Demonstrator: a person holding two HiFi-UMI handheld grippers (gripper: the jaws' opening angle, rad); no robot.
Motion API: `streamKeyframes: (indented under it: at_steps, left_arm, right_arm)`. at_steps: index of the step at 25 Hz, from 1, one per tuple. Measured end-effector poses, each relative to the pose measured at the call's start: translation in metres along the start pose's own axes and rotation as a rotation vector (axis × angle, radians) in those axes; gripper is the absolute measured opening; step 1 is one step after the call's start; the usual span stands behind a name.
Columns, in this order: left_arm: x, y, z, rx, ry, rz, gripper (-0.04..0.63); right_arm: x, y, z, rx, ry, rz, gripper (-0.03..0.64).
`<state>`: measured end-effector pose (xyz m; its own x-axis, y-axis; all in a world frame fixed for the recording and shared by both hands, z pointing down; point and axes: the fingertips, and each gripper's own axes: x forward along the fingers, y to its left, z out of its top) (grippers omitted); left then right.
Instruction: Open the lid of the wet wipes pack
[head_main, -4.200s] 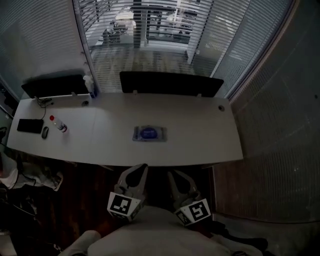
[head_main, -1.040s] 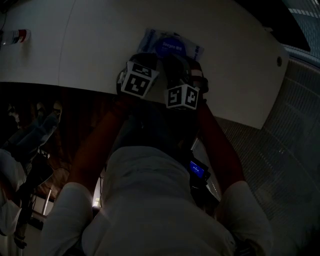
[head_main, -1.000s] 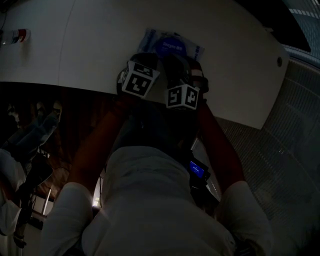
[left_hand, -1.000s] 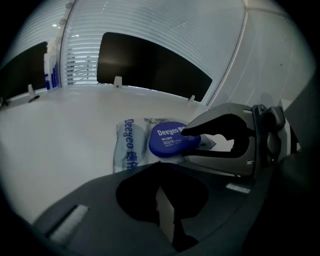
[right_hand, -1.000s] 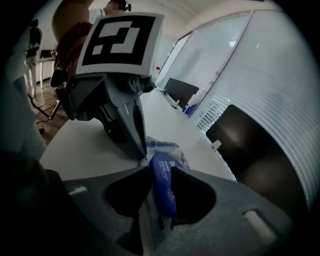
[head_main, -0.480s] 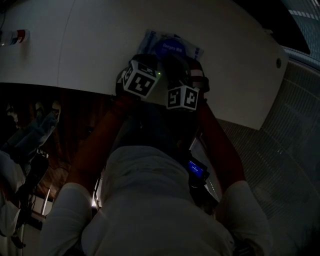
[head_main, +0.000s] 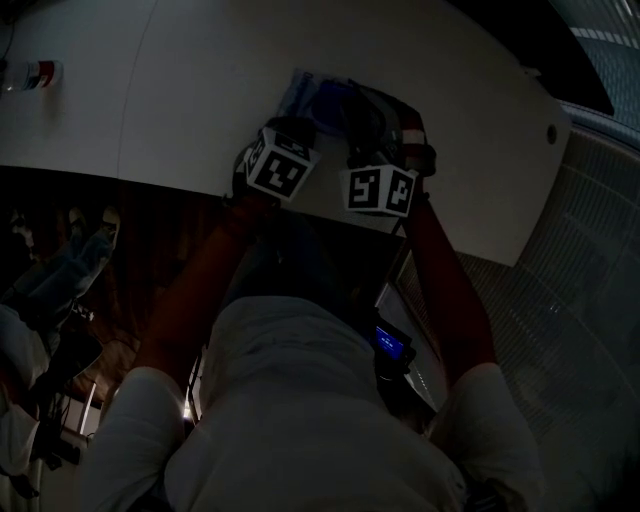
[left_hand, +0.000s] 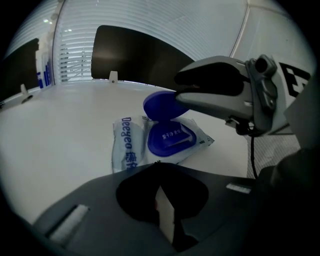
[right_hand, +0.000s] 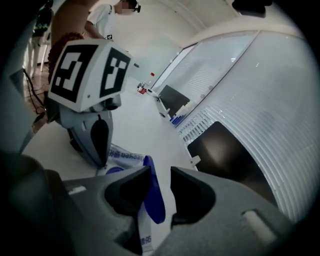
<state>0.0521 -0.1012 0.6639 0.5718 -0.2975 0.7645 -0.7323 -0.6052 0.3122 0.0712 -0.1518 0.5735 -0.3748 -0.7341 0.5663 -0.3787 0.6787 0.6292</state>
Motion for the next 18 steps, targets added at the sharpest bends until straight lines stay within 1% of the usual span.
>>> streamKeyframes:
  at_steps: [5,7,10,13,14,18]
  left_arm:
    - [0.0,0.001,-0.005,-0.015,0.011,-0.013,0.002]
    - [-0.002,0.001,0.0,-0.014,-0.002,-0.017,0.002]
    - [-0.003,0.0,0.0,-0.018,-0.006,-0.02,0.002]
    - [-0.002,-0.001,-0.004,-0.026,0.013,-0.029,0.002]
    - [-0.002,-0.001,-0.006,-0.027,0.017,-0.029,0.002]
    - [-0.003,0.003,0.002,-0.016,-0.011,-0.017,0.002]
  right_arm:
    - [0.028,-0.022,-0.015,-0.073,0.017,-0.042,0.123]
    - [0.042,-0.025,-0.026,-0.093,0.028,-0.049,0.123]
    - [0.059,-0.024,-0.04,-0.117,0.066,-0.026,0.123]
    - [0.071,-0.018,-0.049,-0.12,0.084,0.007,0.123]
    - [0.074,-0.016,-0.051,-0.123,0.086,0.018,0.115]
    - [0.08,-0.008,-0.057,-0.121,0.093,0.049,0.066]
